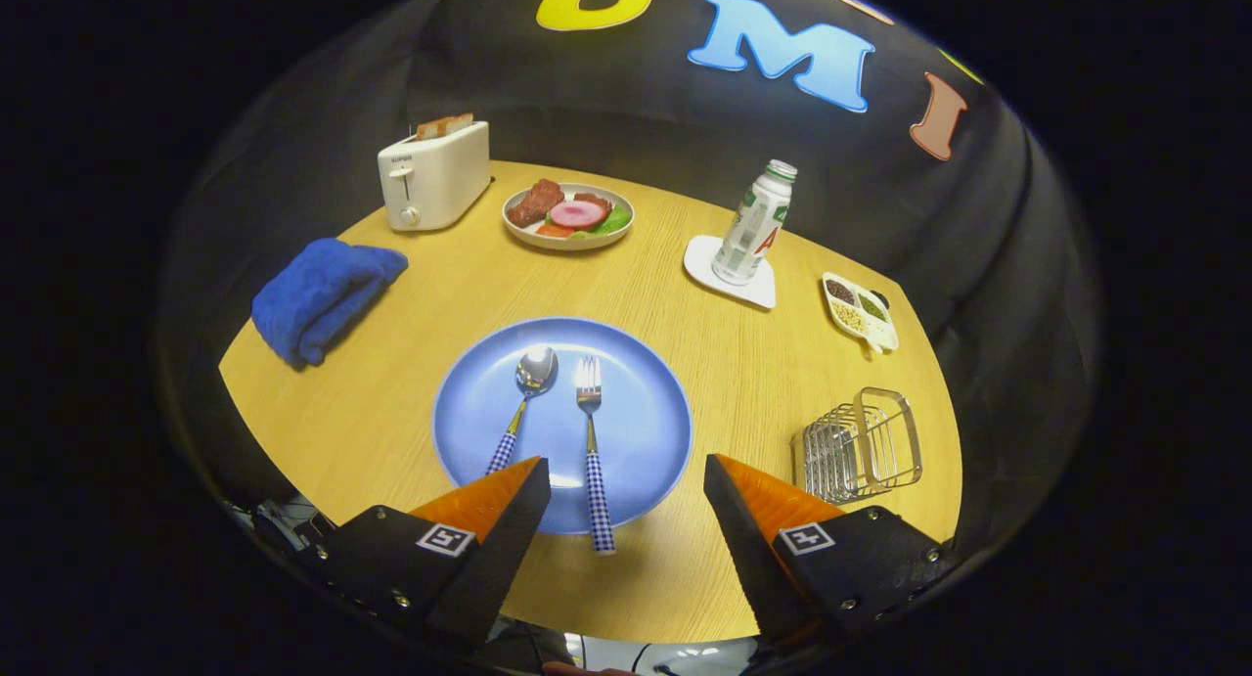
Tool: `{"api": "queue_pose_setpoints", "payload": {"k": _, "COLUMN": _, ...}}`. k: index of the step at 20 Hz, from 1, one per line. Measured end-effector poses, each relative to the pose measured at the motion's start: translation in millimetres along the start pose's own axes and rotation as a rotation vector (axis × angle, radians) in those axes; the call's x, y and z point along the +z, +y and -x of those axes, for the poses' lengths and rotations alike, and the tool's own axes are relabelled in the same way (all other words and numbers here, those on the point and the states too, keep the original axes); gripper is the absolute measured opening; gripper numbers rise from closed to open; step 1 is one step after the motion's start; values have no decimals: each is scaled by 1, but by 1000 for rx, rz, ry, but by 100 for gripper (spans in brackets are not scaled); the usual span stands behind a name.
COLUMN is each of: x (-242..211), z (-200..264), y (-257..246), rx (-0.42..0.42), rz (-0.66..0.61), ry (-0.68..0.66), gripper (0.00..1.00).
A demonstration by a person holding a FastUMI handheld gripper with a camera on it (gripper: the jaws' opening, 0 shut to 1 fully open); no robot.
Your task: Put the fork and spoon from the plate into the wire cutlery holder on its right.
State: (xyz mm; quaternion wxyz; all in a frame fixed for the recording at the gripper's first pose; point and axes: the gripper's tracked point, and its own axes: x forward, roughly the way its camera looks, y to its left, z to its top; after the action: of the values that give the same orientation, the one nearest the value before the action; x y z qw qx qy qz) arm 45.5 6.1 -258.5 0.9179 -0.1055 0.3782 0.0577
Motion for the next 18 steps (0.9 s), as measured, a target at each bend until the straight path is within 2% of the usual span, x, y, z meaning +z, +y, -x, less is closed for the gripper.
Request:
{"api": "queue_pose_setpoints", "payload": {"k": 3, "x": -9, "z": -17, "y": 2, "rx": -1, "rz": 34, "ry": 41, "gripper": 97}}
{"api": "queue_pose_setpoints", "payload": {"k": 5, "x": -16, "z": -29, "y": 7, "rx": 22, "rz": 52, "ry": 71, "gripper": 91}}
{"api": "queue_pose_setpoints", "payload": {"k": 6, "x": -18, "z": -32, "y": 10, "rx": 29, "rz": 62, "ry": 88, "gripper": 83}}
{"api": "queue_pose_setpoints", "payload": {"k": 8, "x": -23, "z": -42, "y": 12, "rx": 30, "rz": 91, "ry": 127, "gripper": 81}}
{"api": "queue_pose_setpoints", "payload": {"k": 10, "x": -35, "z": -41, "y": 14, "rx": 44, "rz": 100, "ry": 196, "gripper": 46}}
{"api": "queue_pose_setpoints", "payload": {"k": 13, "x": -37, "z": -44, "y": 17, "rx": 55, "rz": 90, "ry": 250, "gripper": 46}}
{"api": "queue_pose_setpoints", "payload": {"k": 14, "x": -30, "z": -38, "y": 18, "rx": 56, "rz": 86, "ry": 268, "gripper": 9}}
{"api": "queue_pose_setpoints", "payload": {"k": 17, "x": -34, "z": -42, "y": 25, "rx": 110, "rz": 44, "ry": 301, "gripper": 9}}
{"api": "queue_pose_setpoints", "payload": {"k": 18, "x": -30, "z": -42, "y": 26, "rx": 133, "rz": 45, "ry": 308, "gripper": 1}}
